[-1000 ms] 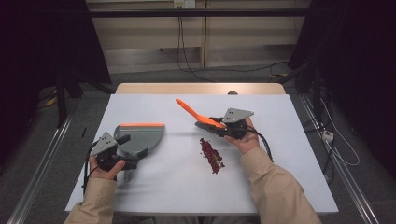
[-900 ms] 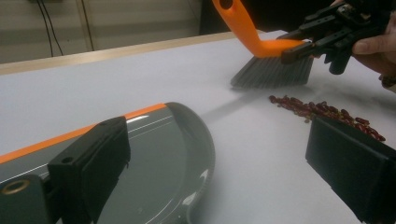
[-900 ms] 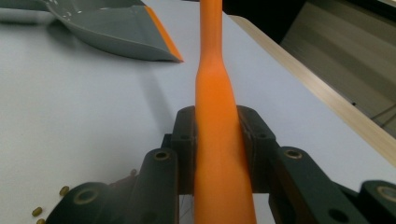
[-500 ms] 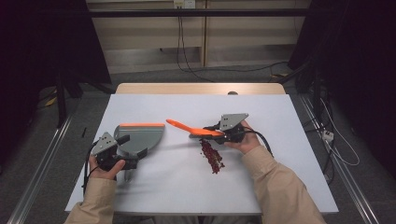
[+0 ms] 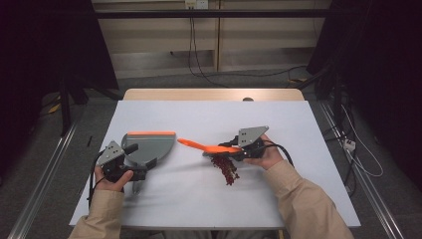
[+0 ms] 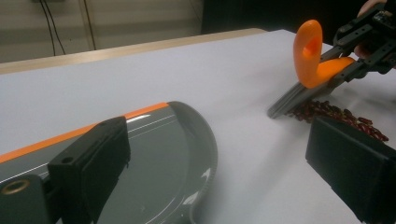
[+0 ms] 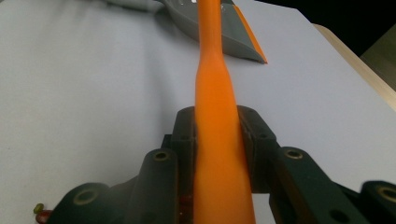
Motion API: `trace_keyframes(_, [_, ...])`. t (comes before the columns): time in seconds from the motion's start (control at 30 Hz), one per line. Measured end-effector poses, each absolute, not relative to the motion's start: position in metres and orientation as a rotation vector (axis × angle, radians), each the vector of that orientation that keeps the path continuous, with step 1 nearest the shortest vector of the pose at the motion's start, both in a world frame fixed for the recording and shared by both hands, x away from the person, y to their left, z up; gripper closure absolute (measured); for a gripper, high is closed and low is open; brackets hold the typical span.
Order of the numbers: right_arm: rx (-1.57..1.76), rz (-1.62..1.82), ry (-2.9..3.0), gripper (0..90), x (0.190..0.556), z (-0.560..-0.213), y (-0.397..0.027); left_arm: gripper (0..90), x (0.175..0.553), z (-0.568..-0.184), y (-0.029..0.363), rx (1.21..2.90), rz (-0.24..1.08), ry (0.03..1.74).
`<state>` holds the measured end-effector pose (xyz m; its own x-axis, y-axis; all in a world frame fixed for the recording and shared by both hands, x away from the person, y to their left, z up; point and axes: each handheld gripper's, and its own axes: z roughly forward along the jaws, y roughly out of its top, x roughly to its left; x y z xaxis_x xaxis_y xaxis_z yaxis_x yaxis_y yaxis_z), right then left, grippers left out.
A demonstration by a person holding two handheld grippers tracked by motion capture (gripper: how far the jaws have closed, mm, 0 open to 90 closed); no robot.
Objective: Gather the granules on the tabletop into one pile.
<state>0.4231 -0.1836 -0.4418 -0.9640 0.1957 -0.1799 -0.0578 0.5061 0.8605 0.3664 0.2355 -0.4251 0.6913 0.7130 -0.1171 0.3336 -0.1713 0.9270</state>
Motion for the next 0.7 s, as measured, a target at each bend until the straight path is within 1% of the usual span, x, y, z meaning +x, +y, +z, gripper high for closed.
trace_keyframes(0.7, [0.116, 1.483, 2.523, 71.2, 0.410, -0.440, -0.182, 6.2, 0.366, -0.424, 0.235, 1.775, 0.423, 0.835])
